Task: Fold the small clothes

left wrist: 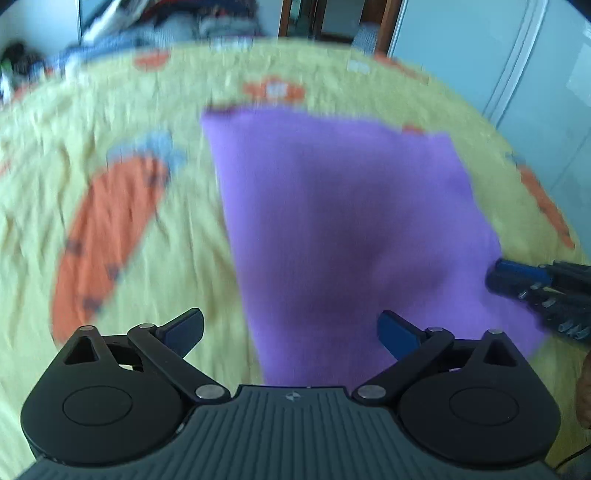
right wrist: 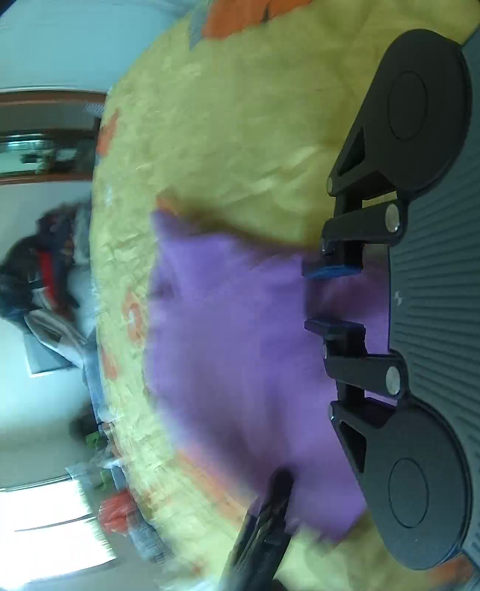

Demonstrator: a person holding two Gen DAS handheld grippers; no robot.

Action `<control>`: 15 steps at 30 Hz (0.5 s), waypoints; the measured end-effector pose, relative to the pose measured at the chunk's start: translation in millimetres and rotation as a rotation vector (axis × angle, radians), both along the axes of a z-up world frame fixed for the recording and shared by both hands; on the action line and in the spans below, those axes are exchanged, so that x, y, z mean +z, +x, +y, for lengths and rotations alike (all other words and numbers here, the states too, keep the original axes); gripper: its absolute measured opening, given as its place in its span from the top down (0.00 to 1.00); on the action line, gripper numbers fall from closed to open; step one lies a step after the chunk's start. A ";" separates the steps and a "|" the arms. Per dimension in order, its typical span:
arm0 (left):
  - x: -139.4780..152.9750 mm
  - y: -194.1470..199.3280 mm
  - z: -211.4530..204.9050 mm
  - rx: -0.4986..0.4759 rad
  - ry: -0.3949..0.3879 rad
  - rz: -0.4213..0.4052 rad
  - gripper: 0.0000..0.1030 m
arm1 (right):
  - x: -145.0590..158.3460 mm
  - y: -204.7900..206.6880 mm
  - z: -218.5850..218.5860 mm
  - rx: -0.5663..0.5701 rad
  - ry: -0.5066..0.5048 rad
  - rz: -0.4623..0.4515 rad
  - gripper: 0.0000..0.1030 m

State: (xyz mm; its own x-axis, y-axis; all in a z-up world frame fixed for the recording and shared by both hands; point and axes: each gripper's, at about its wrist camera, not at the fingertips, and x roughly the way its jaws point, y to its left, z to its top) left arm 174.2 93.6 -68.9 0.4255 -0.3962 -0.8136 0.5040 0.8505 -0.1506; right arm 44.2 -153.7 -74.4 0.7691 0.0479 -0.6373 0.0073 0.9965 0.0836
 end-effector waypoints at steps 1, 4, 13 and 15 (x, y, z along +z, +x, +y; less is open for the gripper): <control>-3.8 -2.2 3.8 -0.002 -0.025 0.008 0.02 | 1.4 -1.9 -2.2 0.018 0.016 0.001 0.70; -1.9 14.7 13.0 0.039 -0.057 0.023 0.00 | 10.9 6.2 -32.0 0.004 0.168 -0.021 0.07; 1.1 105.7 -5.1 0.078 -0.270 0.178 0.01 | -20.2 92.4 -104.2 0.098 0.625 0.034 0.26; -0.5 111.4 -11.2 0.075 -0.323 0.202 0.06 | -22.8 98.6 -93.6 0.125 0.618 0.041 0.35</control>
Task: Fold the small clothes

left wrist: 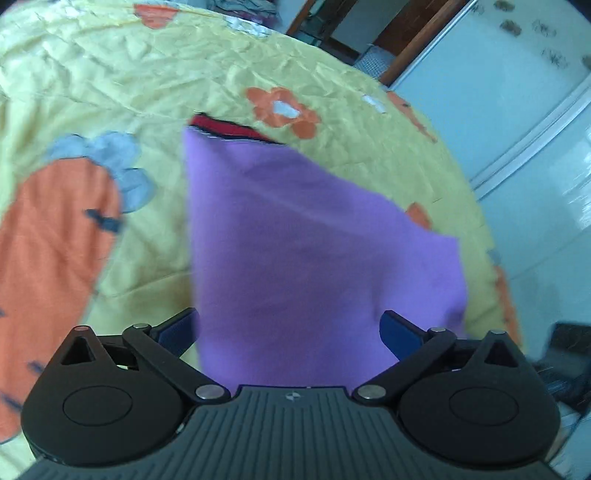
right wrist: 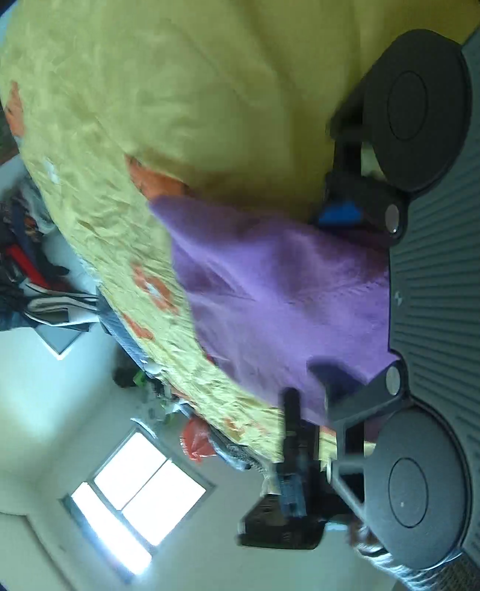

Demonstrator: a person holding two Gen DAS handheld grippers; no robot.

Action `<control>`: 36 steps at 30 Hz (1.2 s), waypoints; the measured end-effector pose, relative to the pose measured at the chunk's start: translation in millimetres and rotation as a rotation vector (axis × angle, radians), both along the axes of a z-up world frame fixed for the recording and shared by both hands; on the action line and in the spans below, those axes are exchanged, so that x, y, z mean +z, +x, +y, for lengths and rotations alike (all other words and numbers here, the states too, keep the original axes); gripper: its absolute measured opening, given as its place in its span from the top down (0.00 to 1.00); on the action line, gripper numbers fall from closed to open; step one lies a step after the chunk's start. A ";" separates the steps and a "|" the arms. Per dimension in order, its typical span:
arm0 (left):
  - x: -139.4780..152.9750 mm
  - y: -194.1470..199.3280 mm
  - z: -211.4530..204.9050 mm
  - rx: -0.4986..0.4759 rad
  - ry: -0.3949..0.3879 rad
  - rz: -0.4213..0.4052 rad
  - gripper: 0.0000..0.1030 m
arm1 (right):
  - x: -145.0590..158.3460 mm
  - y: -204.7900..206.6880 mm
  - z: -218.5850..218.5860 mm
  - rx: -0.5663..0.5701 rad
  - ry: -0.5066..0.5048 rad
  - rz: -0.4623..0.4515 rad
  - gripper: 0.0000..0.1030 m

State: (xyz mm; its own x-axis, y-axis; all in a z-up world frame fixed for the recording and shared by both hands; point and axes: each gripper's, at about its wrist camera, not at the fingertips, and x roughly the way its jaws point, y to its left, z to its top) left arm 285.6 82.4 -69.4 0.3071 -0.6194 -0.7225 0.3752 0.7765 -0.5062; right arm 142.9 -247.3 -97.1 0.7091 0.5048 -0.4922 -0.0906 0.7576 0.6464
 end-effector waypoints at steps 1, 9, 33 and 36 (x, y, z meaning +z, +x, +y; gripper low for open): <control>0.7 -0.1 -2.9 0.007 0.007 -0.009 0.18 | 0.5 2.8 4.6 0.007 -0.012 -0.007 0.40; 25.7 -13.5 -11.8 -0.084 0.221 -0.192 0.73 | 27.8 2.0 45.7 -0.056 -0.146 -0.002 0.80; -12.8 -96.2 69.1 0.037 -0.123 0.143 0.00 | 5.6 -97.1 54.8 -0.034 -0.205 -0.032 0.37; -25.5 -97.1 68.5 0.084 -0.195 0.267 0.67 | 1.6 -95.6 71.7 -0.046 -0.262 -0.043 0.74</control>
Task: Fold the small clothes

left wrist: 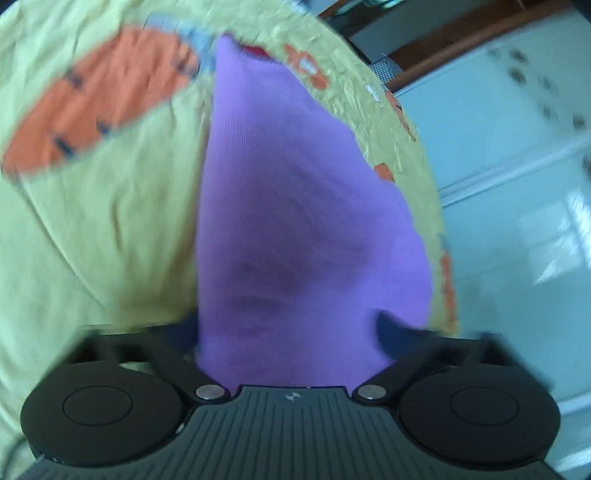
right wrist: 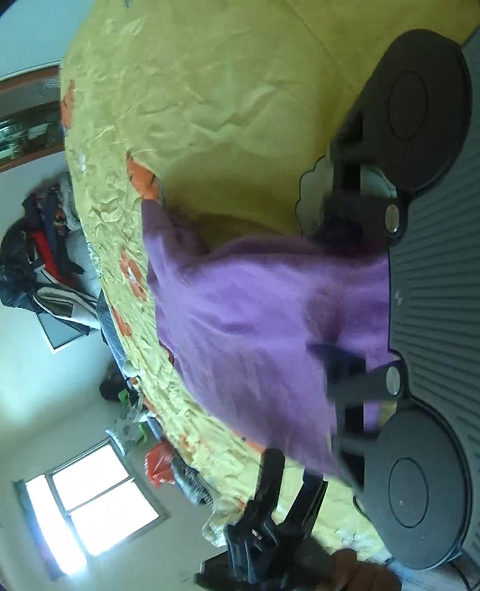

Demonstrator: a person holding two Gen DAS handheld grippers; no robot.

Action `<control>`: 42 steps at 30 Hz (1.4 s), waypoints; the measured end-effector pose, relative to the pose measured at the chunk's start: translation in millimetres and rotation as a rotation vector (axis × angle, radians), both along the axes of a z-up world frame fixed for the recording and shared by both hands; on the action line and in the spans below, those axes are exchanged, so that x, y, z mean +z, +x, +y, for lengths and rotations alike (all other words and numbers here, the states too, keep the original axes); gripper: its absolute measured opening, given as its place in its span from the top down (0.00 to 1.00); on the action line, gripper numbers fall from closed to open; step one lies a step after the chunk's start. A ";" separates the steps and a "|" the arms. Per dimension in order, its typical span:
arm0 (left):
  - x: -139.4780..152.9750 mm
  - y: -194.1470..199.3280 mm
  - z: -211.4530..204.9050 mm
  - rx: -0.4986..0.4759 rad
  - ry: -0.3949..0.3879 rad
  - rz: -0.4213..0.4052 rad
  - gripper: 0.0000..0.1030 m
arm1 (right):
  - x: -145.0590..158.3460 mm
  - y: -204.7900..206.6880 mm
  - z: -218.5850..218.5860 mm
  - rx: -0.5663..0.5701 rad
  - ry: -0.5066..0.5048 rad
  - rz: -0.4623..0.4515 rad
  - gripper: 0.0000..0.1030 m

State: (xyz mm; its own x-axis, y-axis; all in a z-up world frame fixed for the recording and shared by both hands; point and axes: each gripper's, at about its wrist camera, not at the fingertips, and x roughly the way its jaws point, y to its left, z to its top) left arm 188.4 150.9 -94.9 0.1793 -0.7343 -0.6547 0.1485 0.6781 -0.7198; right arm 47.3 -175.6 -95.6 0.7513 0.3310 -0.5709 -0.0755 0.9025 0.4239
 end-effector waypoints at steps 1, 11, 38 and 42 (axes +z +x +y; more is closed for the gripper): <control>-7.7 2.4 -6.3 -0.027 0.013 0.052 0.78 | -1.9 3.9 -1.1 -0.010 0.053 0.018 0.86; 31.8 -0.3 4.8 -0.166 0.193 -0.073 0.82 | 28.2 -17.0 23.9 0.020 0.052 0.041 0.77; 42.3 -90.0 -46.4 0.027 0.502 -0.582 0.00 | 42.5 14.5 44.0 -0.175 -0.430 0.036 0.00; 41.3 -110.6 -8.5 0.131 0.497 -0.560 0.00 | 34.8 -26.8 50.9 -0.209 -0.458 0.096 0.00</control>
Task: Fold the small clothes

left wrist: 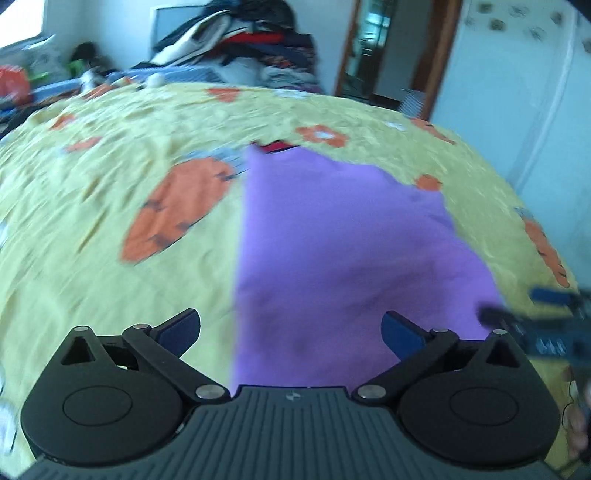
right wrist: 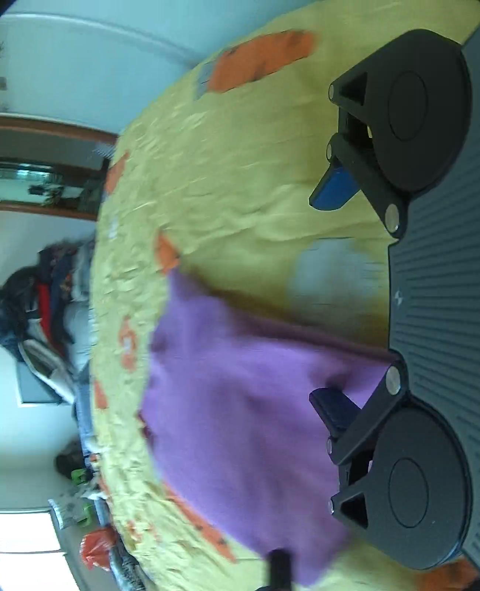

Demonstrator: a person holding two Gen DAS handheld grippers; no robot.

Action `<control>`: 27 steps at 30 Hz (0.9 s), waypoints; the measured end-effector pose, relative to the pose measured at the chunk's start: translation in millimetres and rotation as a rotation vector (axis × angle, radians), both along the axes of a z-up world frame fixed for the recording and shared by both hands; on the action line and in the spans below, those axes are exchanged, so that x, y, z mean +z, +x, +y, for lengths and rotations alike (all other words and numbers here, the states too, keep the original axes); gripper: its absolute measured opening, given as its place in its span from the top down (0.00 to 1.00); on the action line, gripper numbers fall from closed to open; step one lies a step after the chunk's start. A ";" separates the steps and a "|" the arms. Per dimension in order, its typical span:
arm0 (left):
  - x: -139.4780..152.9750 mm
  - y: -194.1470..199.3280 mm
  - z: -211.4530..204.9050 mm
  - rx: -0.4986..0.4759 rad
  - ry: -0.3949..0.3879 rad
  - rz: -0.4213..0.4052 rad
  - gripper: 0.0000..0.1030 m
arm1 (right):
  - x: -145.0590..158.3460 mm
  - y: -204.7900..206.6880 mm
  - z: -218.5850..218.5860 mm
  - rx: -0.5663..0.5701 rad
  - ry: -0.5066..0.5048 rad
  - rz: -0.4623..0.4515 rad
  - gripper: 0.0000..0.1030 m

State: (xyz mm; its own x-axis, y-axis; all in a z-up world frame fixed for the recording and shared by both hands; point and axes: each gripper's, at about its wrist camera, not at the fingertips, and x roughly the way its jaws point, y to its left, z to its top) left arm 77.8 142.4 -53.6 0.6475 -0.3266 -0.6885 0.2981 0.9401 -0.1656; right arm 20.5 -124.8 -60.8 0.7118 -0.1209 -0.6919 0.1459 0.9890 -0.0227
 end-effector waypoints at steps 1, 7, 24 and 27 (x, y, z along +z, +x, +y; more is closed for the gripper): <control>-2.0 -7.1 7.8 0.022 0.000 -0.002 0.00 | -3.3 -9.7 2.4 -0.008 0.011 0.009 0.00; -28.2 -40.1 23.3 0.065 -0.025 0.052 0.00 | -20.0 -44.5 21.1 -0.004 0.008 0.076 0.00; -41.0 -73.6 -38.5 -0.013 0.125 0.000 0.00 | -22.5 -49.4 35.0 -0.019 0.030 0.078 0.00; -41.4 -74.0 -39.0 -0.011 0.126 0.000 0.00 | -23.6 -50.8 35.0 -0.019 0.028 0.064 0.00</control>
State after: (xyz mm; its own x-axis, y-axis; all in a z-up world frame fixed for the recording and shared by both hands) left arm 3.8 103.4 -95.0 0.6447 -0.2445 -0.7243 0.3087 0.9500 -0.0460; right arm -30.3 -89.7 -84.4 0.6634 -0.1141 -0.7396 0.1643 0.9864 -0.0048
